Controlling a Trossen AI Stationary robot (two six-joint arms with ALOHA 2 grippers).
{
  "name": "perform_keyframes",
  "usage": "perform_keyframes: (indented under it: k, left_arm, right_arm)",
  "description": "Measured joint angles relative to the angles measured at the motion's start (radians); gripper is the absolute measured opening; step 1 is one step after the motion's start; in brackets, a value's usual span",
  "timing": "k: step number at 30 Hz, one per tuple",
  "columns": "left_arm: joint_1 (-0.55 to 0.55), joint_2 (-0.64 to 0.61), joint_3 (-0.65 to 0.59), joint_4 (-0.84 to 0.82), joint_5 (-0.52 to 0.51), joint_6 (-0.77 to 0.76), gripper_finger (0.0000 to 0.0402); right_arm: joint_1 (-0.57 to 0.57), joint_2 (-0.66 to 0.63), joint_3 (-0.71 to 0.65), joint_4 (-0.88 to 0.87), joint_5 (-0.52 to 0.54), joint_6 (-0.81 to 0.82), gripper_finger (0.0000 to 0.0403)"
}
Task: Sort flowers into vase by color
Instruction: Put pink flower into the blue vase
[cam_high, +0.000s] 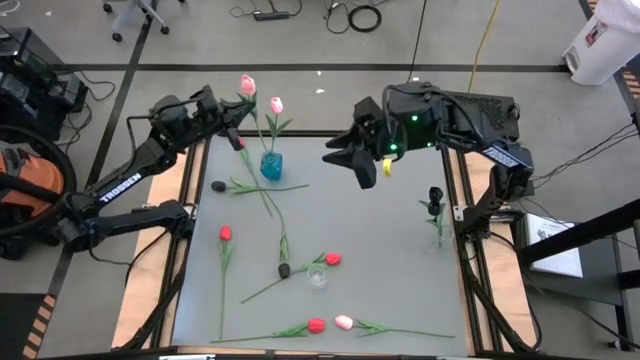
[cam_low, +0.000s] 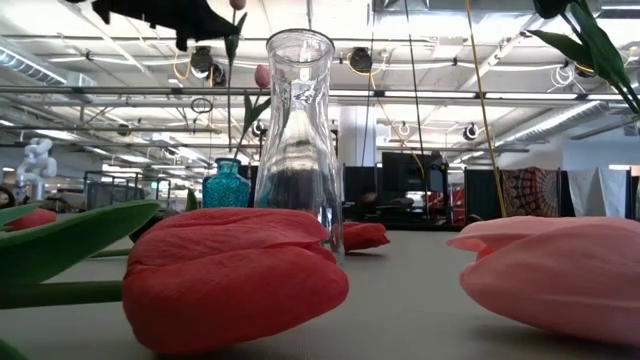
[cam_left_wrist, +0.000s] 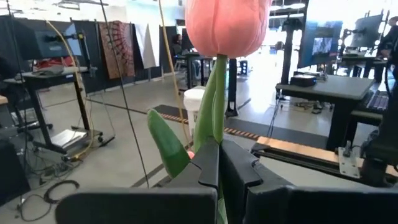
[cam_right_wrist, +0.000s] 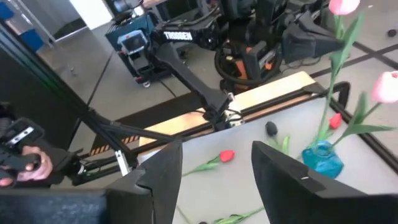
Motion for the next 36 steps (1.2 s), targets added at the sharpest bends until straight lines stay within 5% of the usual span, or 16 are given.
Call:
perform_keyframes:
  k: [36]
  left_arm:
    - [0.032, 0.047, 0.0, 0.011, -0.004, 0.051, 0.0001]
  right_arm:
    - [0.0, -0.01, 0.0, -0.024, 0.012, -0.002, 0.0185]
